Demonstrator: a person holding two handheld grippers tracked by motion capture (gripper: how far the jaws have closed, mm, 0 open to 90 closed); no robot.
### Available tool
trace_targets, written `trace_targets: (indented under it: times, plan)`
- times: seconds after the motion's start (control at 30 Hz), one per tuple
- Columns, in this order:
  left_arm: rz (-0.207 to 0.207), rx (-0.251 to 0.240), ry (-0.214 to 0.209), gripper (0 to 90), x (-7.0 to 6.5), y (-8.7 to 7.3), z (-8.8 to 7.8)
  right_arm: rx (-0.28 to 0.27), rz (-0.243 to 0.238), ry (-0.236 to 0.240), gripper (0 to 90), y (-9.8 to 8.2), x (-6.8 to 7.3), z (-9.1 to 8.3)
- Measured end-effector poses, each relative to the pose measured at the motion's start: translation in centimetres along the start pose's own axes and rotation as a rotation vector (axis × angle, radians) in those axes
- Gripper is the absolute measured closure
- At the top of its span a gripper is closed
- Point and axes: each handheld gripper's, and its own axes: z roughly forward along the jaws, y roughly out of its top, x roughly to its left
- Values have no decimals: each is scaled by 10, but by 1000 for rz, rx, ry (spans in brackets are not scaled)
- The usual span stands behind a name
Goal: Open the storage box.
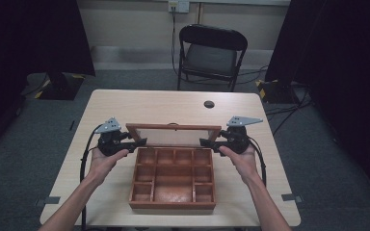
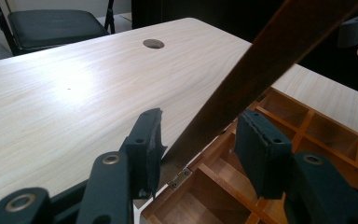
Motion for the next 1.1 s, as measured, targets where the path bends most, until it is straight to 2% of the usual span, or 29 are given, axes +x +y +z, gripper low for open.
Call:
trace_targets:
  times: [0.13,0.17,0.23,0.37,0.5,0.53,0.6,1.1]
  plan:
    - [7,1,6,518,2,0,0,4,3,-5,414,-3,-3,4]
    - [-7,-3,2,519,2,-1,1,2,5,-7,417,-4,-3,4]
    - [3,4,4,522,4,-1,2,2,7,-11,423,-5,-5,5]
    - [-8,-4,1,524,4,-1,3,11,6,-18,431,-6,-6,7]
    - [-5,5,5,525,6,-2,5,18,12,-23,424,-8,-9,11]
    - [0,31,8,524,6,-3,6,23,13,-25,423,-8,-10,13]
    - [13,36,10,524,7,-4,8,18,12,-29,428,-10,-12,14]
    - [-25,40,17,533,13,-7,15,7,18,-32,514,-12,-20,19]
